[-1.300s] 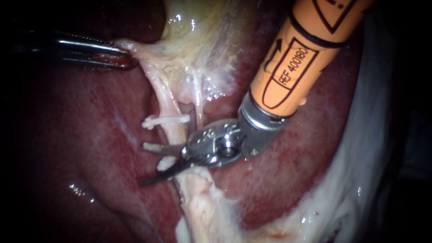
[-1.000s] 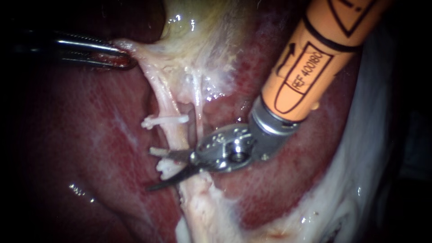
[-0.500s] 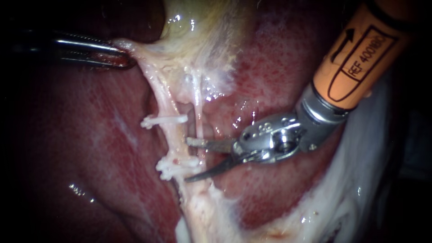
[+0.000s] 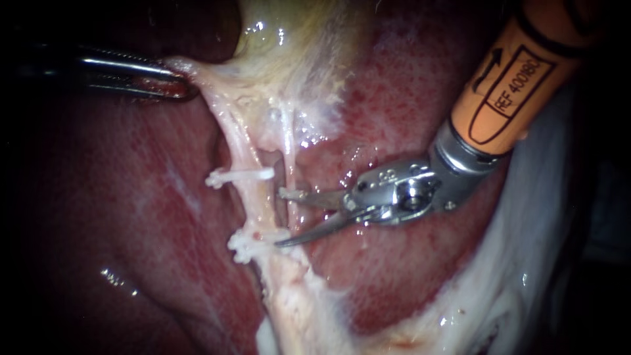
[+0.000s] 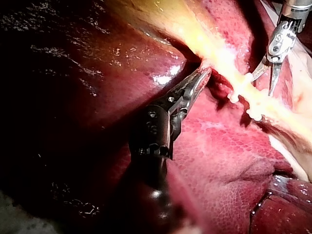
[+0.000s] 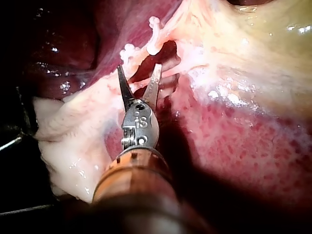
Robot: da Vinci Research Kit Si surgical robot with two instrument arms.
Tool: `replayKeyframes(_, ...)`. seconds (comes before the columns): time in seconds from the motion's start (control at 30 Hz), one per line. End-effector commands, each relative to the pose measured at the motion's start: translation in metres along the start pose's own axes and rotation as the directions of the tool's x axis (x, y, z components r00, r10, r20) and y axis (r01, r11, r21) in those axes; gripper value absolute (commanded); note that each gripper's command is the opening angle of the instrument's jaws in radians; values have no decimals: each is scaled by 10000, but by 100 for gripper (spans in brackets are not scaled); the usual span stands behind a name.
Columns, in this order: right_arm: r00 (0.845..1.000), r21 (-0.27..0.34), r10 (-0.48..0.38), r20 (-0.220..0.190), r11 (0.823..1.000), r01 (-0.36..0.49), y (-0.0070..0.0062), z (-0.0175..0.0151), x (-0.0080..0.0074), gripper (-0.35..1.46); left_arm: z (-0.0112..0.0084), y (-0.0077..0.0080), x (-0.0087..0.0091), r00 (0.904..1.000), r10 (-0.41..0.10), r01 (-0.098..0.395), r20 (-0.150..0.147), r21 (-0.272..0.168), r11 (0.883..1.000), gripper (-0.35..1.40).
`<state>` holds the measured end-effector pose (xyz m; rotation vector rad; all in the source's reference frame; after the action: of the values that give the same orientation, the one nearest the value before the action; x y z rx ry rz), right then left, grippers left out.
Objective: Go to the cutting position left tube
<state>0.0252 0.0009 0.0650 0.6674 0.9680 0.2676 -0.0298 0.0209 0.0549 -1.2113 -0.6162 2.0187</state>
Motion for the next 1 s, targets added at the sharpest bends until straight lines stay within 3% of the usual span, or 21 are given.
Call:
replayKeyframes(0.03,10000,62,71,-40,10000,-71,1,3,1,136,0,0,0,10000,0,0,0,1,10000,-35)
replayKeyframes(0.2,9981,539,435,-447,9977,-410,8,16,9,136,0,1,0,10000,0,0,0,3,10000,-35)
replayKeyframes(0.5,9924,1074,916,-818,9908,-826,15,36,24,135,0,1,0,10000,1,-1,-1,4,10000,-35)
replayKeyframes(1.0,9853,1903,1179,-1239,9773,-930,0,58,42,135,1,1,0,10000,-1,1,-4,14,10000,-35)
